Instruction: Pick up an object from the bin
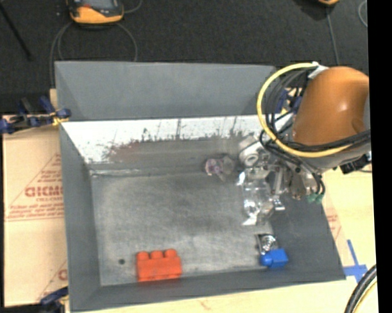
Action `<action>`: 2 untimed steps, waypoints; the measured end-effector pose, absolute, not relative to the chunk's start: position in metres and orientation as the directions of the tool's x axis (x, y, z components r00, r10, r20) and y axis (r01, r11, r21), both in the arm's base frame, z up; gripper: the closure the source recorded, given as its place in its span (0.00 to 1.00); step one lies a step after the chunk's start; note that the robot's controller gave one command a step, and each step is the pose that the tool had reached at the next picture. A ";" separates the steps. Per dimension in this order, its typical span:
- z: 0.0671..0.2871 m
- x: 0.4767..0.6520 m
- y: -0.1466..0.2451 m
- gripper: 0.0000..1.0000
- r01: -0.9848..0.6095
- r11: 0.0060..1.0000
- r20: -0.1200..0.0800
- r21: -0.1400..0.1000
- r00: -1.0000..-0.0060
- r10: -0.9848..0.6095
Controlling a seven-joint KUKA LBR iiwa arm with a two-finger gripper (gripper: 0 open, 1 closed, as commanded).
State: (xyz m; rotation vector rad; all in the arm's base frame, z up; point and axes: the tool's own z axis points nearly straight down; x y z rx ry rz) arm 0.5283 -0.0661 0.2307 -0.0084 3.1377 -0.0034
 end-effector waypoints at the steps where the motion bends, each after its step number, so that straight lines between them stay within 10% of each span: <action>1: 0.109 0.540 -0.140 0.00 -0.065 0.998 -0.008 -0.002 -0.998 -0.065; 2: 0.112 0.598 -0.161 0.00 -0.236 0.972 -0.006 -0.003 -0.972 -0.236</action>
Offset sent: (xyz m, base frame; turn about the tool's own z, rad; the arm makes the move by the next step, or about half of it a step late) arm 0.0132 -0.0940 -0.1607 -0.0698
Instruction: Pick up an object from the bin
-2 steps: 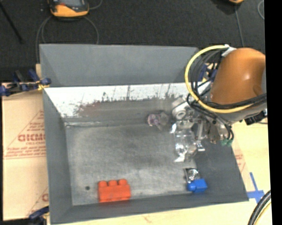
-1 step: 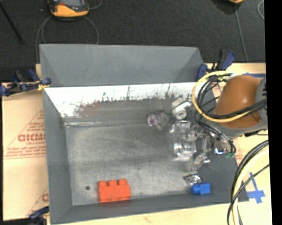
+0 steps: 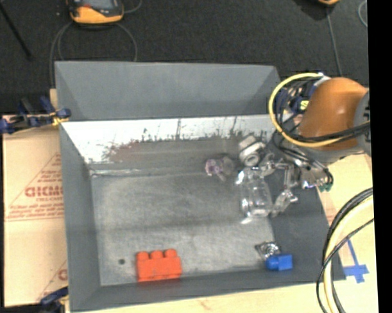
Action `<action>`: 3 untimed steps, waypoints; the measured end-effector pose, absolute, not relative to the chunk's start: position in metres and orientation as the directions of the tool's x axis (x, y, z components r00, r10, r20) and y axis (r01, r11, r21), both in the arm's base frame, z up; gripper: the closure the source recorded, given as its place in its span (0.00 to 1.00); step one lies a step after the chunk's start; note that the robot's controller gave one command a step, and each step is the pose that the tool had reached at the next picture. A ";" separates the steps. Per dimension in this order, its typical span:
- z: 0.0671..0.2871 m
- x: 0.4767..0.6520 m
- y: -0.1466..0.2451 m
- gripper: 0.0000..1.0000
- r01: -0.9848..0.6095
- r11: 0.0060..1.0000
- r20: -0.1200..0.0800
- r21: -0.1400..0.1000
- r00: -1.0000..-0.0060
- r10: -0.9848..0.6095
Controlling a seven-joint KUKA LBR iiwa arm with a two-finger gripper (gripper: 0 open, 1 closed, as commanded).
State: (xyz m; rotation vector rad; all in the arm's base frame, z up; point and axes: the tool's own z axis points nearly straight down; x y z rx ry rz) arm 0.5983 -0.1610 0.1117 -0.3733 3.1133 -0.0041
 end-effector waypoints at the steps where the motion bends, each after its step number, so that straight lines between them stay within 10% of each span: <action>1: 0.109 0.592 -0.161 0.00 -0.101 0.995 -0.007 0.003 -0.995 -0.101; 3: 0.078 0.592 -0.151 0.00 0.155 0.988 -0.006 0.020 -0.988 0.155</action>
Offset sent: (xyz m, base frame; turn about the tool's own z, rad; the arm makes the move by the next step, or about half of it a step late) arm -0.0080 -0.0013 -0.0045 0.1405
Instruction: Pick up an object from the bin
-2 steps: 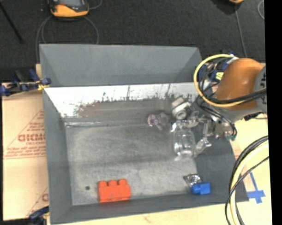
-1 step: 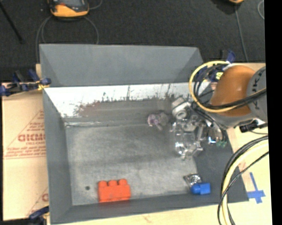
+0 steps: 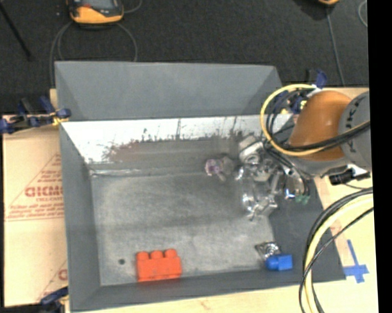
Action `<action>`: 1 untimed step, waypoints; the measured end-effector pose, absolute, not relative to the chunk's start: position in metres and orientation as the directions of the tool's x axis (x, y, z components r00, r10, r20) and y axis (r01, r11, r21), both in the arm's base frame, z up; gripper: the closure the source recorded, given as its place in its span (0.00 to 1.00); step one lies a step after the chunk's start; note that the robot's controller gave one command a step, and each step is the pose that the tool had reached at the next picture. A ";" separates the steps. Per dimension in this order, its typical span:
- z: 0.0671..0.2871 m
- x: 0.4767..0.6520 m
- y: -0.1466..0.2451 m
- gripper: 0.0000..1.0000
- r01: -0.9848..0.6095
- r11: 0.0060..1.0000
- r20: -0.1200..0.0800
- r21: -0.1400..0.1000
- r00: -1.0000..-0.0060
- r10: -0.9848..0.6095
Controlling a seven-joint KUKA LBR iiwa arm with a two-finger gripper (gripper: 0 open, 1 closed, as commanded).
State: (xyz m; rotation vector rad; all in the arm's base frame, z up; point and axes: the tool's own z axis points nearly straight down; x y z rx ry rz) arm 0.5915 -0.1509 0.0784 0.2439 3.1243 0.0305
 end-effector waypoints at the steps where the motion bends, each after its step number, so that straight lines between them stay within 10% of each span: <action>1: 0.078 0.590 -0.152 1.00 0.156 0.988 0.001 0.019 -0.988 0.156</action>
Offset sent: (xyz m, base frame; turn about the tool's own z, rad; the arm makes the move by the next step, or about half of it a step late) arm 0.0000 0.0000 0.0000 0.0000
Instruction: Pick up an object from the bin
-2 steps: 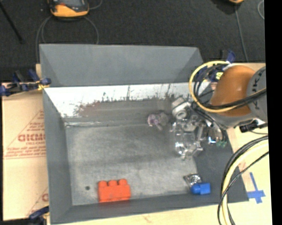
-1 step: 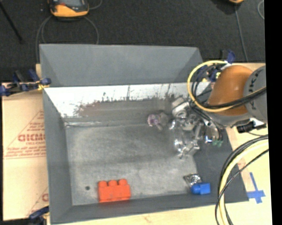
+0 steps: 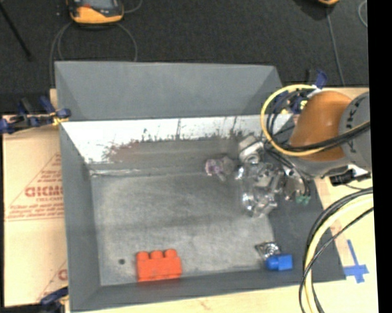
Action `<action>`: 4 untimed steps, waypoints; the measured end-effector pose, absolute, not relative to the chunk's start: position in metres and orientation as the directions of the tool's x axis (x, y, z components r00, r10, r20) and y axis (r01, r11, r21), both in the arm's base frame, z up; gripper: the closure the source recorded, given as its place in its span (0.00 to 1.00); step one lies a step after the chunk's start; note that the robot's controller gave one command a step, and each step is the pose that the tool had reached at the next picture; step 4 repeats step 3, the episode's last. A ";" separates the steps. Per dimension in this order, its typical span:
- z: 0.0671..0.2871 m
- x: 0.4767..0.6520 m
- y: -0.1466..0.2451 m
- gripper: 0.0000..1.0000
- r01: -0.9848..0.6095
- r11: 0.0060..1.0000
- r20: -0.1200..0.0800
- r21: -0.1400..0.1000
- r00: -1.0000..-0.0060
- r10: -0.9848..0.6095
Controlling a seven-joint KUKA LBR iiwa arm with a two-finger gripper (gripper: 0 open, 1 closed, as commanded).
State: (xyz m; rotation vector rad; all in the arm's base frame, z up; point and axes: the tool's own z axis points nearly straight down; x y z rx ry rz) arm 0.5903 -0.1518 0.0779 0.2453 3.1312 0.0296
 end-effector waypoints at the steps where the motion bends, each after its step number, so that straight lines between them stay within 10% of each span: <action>1: 0.115 0.591 -0.151 1.00 0.147 0.989 0.001 0.002 -0.989 0.147; 2: 0.121 0.591 -0.152 1.00 0.145 0.989 0.001 0.000 -0.989 0.145; 3: 0.181 0.592 -0.152 1.00 0.145 0.989 -0.005 0.000 -0.989 0.145; 4: 0.181 0.592 -0.152 1.00 0.145 0.989 -0.005 0.000 -0.989 0.145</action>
Offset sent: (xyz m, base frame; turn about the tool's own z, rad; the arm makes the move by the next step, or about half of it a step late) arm 0.0000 0.0001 0.0338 0.0000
